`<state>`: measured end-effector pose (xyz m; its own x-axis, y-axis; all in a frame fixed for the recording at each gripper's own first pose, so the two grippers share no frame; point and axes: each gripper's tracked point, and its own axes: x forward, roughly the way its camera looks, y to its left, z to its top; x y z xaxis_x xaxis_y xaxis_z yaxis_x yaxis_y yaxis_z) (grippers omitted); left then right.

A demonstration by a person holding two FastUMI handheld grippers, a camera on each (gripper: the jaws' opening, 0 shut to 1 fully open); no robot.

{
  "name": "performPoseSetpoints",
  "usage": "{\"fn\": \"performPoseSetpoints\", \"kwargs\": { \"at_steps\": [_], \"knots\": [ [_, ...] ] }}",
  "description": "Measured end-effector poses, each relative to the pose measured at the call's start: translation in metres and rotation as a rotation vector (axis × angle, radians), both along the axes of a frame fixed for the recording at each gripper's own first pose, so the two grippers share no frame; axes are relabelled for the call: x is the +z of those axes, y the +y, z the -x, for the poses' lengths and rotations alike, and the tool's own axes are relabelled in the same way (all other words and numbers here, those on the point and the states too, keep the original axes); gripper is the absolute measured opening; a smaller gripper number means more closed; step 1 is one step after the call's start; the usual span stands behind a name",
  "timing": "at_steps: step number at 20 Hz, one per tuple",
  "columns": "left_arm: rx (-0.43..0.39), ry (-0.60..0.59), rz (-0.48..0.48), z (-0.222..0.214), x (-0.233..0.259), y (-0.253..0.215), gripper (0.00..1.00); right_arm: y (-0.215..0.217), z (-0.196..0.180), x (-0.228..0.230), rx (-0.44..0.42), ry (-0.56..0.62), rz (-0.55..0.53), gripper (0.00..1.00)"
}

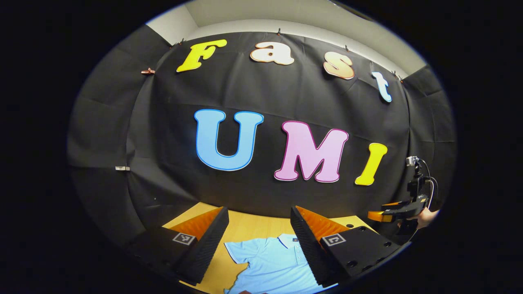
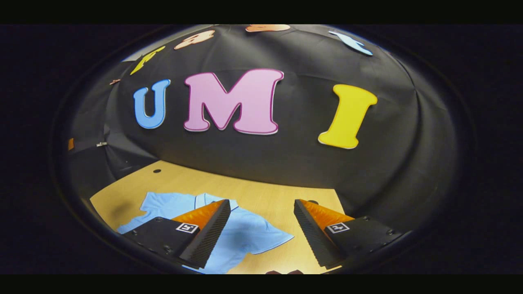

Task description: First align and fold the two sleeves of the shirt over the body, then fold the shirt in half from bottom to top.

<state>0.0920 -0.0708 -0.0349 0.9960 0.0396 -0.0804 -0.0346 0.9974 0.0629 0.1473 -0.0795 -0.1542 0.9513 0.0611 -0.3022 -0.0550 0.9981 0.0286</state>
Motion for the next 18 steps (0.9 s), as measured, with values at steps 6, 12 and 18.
{"fn": "performPoseSetpoints", "kwargs": {
  "at_steps": [6, 12, 18],
  "knots": [
    [0.037, 0.051, -0.039, -0.013, -0.014, -0.014, 0.96, -0.017, -0.034, -0.097, 0.018, 0.175, -0.032, 0.96],
    [0.096, 0.129, -0.006, -0.021, -0.035, -0.018, 0.97, -0.038, -0.055, -0.2, -0.003, 0.373, -0.084, 0.98],
    [0.164, 0.193, 0.02, -0.027, -0.057, -0.022, 0.97, -0.047, -0.057, -0.271, -0.027, 0.531, -0.129, 0.98]
  ]
}}
